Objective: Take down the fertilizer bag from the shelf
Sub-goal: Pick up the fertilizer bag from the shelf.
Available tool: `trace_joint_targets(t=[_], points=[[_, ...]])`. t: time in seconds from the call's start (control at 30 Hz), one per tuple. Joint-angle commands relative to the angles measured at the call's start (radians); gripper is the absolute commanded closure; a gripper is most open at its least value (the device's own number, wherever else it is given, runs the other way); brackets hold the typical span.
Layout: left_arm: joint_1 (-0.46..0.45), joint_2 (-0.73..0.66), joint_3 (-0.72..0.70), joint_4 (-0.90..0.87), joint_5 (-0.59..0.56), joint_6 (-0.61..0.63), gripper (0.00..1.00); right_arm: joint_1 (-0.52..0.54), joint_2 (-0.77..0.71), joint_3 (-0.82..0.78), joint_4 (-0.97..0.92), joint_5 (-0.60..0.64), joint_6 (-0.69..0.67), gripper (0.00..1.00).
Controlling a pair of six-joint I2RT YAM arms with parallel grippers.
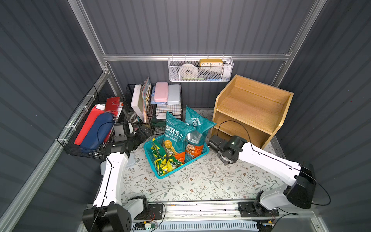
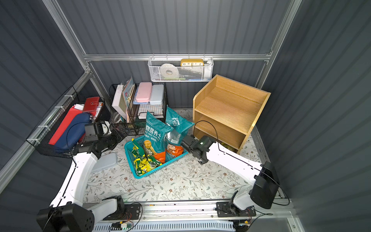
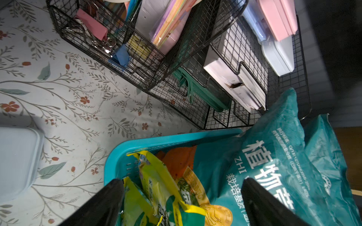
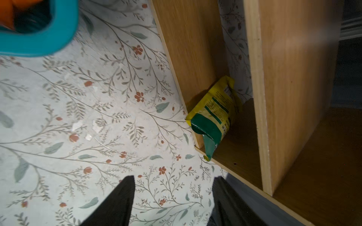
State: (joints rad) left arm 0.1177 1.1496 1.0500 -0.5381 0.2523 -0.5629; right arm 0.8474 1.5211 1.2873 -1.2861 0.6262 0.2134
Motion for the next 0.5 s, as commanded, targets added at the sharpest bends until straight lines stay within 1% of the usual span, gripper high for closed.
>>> trace_joint_targets(t=[0.0,0.13,0.17,0.23,0.3,0.37,0.47], points=[[-0.008,-0.001,-0.017,0.015,0.033,-0.023,0.01,-0.030,0.124,0.042,-0.046,0.097,-0.036,0.32],[-0.012,-0.013,-0.023,0.016,0.027,-0.024,0.01,-0.049,0.260,-0.021,0.014,0.186,-0.153,0.31],[-0.012,-0.014,-0.028,0.018,0.027,-0.025,0.01,-0.055,0.297,-0.023,0.029,0.188,-0.168,0.31],[-0.013,-0.014,-0.029,0.018,0.030,-0.025,0.01,-0.065,0.342,-0.016,0.050,0.183,-0.175,0.31],[-0.013,-0.012,-0.030,0.015,0.031,-0.022,0.01,-0.080,0.368,-0.033,0.084,0.218,-0.188,0.30],[-0.013,-0.012,-0.032,0.014,0.034,-0.020,0.01,-0.116,0.395,-0.056,0.103,0.264,-0.190,0.30],[-0.014,-0.008,-0.036,0.020,0.037,-0.020,0.01,-0.174,0.430,-0.082,0.143,0.280,-0.201,0.30]])
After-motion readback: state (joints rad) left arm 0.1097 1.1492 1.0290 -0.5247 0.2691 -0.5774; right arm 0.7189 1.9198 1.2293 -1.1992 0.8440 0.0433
